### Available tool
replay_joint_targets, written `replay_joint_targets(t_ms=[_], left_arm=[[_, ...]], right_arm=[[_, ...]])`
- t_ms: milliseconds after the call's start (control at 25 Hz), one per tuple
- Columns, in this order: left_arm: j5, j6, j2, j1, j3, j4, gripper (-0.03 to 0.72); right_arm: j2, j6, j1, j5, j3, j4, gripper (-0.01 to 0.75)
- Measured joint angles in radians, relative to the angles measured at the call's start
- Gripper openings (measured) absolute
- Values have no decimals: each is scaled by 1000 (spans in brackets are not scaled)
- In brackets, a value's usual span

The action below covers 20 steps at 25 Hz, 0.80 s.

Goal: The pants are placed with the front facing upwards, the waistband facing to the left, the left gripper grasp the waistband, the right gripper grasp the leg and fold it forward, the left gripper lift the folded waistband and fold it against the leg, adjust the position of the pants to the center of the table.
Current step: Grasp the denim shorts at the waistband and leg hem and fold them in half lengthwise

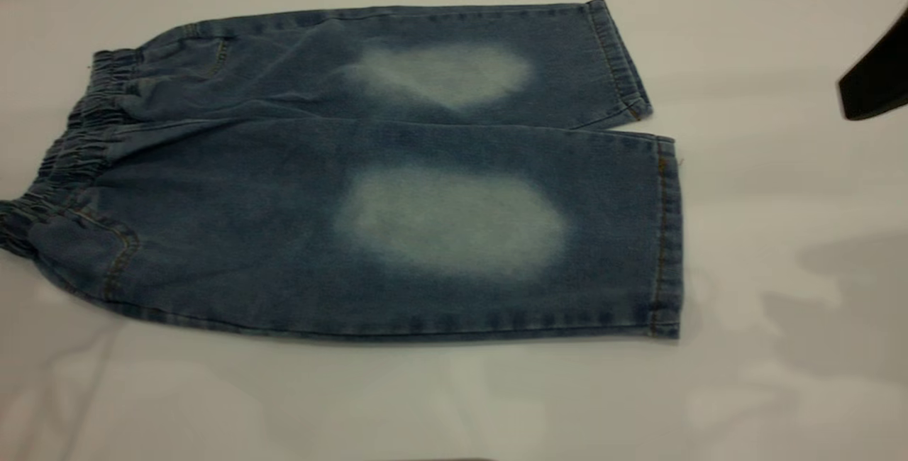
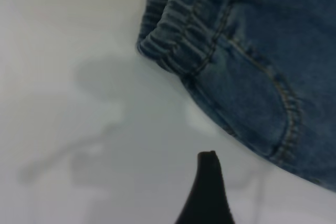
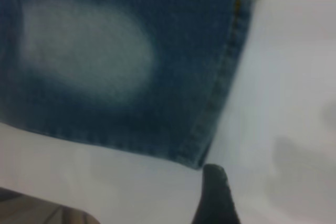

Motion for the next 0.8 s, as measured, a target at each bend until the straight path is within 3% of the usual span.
replay_joint_targets(t_ms=[360,800], left_arm=[[-10,-10,282,2,-189,-1,535],[60,-29,330,159,-238,-1,535]], right_arm=[[82,-229,0,-13,-3,253,435],[81,-270,0,-32,-3,289,435]])
